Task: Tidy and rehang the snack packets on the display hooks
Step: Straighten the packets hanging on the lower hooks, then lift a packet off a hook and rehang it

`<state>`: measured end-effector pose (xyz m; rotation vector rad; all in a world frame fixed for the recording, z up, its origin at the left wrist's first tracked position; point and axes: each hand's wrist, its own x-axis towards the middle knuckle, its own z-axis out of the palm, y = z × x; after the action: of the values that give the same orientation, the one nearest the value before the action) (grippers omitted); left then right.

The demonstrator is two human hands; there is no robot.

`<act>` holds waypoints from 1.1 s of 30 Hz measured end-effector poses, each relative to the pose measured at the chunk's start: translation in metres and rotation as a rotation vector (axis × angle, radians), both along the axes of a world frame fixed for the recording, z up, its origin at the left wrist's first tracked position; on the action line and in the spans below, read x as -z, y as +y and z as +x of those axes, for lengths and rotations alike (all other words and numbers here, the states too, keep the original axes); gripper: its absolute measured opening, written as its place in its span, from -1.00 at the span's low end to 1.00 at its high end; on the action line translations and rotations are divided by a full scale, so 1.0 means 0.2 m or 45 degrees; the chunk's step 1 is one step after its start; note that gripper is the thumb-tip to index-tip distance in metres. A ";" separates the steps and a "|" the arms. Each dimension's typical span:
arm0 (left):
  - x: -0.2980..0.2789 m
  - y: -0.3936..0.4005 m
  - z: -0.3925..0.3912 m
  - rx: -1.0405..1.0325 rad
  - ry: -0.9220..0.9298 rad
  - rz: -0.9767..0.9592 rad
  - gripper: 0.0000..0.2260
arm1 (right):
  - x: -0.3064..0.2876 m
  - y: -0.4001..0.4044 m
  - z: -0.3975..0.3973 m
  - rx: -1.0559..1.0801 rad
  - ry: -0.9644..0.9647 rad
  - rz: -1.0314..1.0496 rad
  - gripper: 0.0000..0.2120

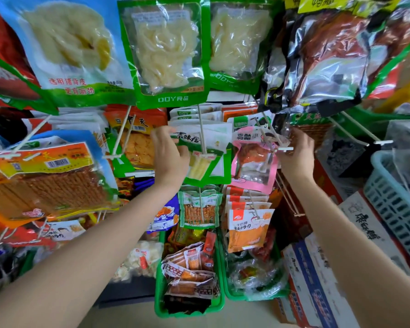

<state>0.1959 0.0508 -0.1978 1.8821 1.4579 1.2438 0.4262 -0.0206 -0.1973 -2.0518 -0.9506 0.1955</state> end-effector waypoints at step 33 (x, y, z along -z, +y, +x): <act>-1.07 -0.49 1.15 0.864 -0.064 0.144 -0.78 | -1.04 -0.45 0.77 -0.192 0.284 0.725 -0.68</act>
<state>0.4267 -0.0475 0.0162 2.1359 0.6259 1.0307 0.5801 -0.1096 0.0112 -1.4082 -0.8966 0.2012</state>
